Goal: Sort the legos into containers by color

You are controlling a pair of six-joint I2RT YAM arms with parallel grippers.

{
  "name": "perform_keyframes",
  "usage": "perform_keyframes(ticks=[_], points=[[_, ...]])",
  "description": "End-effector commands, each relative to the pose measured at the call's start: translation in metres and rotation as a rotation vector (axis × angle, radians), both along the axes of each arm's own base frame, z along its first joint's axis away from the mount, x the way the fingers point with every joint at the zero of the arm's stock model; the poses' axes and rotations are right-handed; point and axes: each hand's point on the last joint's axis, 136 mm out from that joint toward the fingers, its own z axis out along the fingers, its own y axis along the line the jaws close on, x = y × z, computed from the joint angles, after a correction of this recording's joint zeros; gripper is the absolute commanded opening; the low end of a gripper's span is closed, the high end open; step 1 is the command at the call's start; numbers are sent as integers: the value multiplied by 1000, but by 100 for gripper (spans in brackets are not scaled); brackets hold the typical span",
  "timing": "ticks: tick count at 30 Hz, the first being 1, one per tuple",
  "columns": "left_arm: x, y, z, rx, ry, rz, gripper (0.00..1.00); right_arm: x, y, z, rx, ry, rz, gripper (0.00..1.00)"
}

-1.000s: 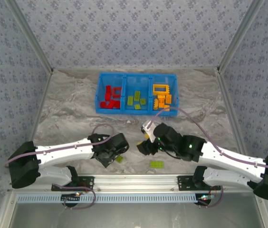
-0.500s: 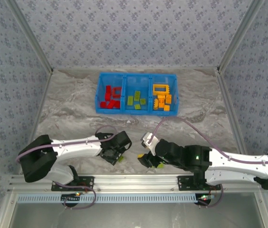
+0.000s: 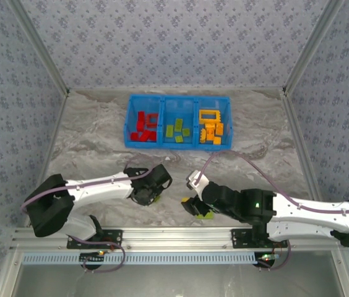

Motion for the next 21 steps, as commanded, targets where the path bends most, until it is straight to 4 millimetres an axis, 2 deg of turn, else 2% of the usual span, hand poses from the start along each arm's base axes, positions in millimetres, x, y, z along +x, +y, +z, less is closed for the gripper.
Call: perform_keyframes(ticks=[1, 7, 9, 11, 14, 16, 21], points=[[28, 3, 49, 62, -144, -120, 27, 16, -9, 36, 68, -69, -104, 61], [94, -17, 131, 116, -331, -330, 27, 52, -29, 74, 139, -210, -330, 63], [118, -28, 154, 148, -393, -408, 27, 60, -32, 82, 159, -244, -380, 63], [143, -37, 165, 196, -425, -465, 27, 68, -36, 87, 179, -261, -425, 63], [183, -54, 170, 255, -452, -549, 27, 80, -43, 90, 209, -256, -493, 63], [210, -67, 162, 266, -449, -596, 27, 84, -45, 93, 233, -249, -509, 63], [272, -109, 144, 153, -453, -662, 28, 88, -48, 92, 245, -227, -520, 63]])
